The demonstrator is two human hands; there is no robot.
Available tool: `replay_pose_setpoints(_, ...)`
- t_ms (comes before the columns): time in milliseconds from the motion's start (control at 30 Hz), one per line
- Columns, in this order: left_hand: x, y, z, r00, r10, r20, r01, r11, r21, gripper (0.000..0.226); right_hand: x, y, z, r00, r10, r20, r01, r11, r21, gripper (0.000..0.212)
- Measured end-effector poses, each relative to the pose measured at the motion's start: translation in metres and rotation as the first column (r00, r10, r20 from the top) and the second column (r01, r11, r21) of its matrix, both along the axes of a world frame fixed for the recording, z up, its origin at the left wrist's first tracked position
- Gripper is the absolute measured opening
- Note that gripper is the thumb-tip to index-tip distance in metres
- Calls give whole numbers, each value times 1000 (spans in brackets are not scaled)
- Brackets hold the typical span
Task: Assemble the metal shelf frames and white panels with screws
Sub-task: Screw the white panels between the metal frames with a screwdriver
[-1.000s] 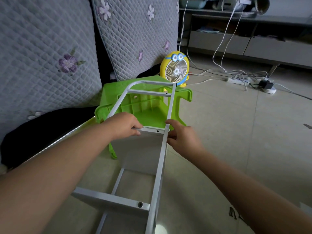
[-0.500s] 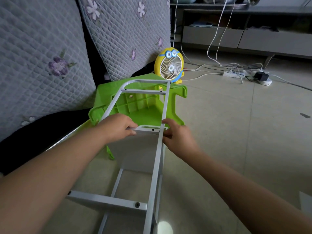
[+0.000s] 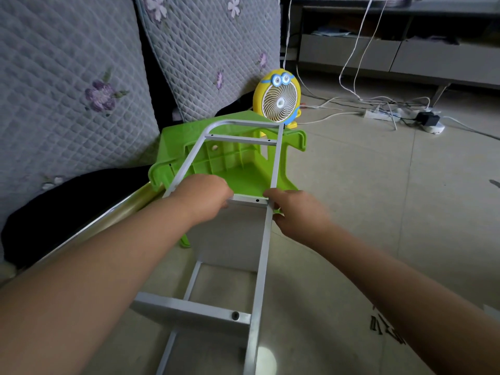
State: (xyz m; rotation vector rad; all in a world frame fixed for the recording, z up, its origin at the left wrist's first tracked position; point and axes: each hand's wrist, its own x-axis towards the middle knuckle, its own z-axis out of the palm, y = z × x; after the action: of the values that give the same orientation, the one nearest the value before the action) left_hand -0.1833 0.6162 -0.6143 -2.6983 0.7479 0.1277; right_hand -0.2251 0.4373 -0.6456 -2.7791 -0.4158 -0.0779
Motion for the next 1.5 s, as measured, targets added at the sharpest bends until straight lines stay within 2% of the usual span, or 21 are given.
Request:
replay_pose_setpoints(67,0,-4,4,999,-21,36,17,994,104,15,0,3,1,1000,10,16,-9,999,-53,31)
replay_pose_setpoints(200,-2,-6,7,995,-65,75,48,976,210,23,-1,10,-2,1000,-17,-24,17,1000,-5,25)
replay_pose_setpoints(367,-4,-4,3,989,-88,122,59,973,223,25,-3,11,-6,1000,-17,26,18,999,-44,26)
replay_pose_setpoints(600,1,-5,7,994,-75,82,60,982,177,23,-2,10,-12,999,-13,36,12,1000,14,33)
replay_pose_setpoints(700,3,-1,7,995,-63,80,49,985,165,21,-6,10,-18,996,-80,37,70,972,222,57)
replay_pose_setpoints(767,4,4,7,996,-45,83,32,988,150,21,-7,11,-24,989,-146,-7,137,907,398,66)
replay_pose_setpoints(833,4,8,6,996,-29,79,19,991,135,18,-5,13,-36,976,-198,-91,216,823,525,57)
replay_pose_setpoints(867,4,10,5,997,-23,73,14,992,126,17,-3,14,-43,968,-207,-139,249,804,540,49)
replay_pose_setpoints(933,4,11,5,998,0,55,-6,995,104,16,-1,15,-62,957,-177,-231,266,854,448,30)
replay_pose_setpoints(1000,4,9,7,999,20,33,-22,996,87,15,2,12,-84,938,-142,-318,244,918,311,23)
replay_pose_setpoints(1133,3,-1,10,999,49,4,-49,995,86,16,6,6,-124,893,-152,-424,249,951,183,24)
replay_pose_setpoints(1300,7,-9,10,999,-10,-38,15,992,128,12,10,7,-167,855,-171,-490,241,967,81,26)
replay_pose_setpoints(1500,17,7,12,984,-33,-173,45,997,67,34,12,15,-200,812,-218,-541,267,964,12,29)
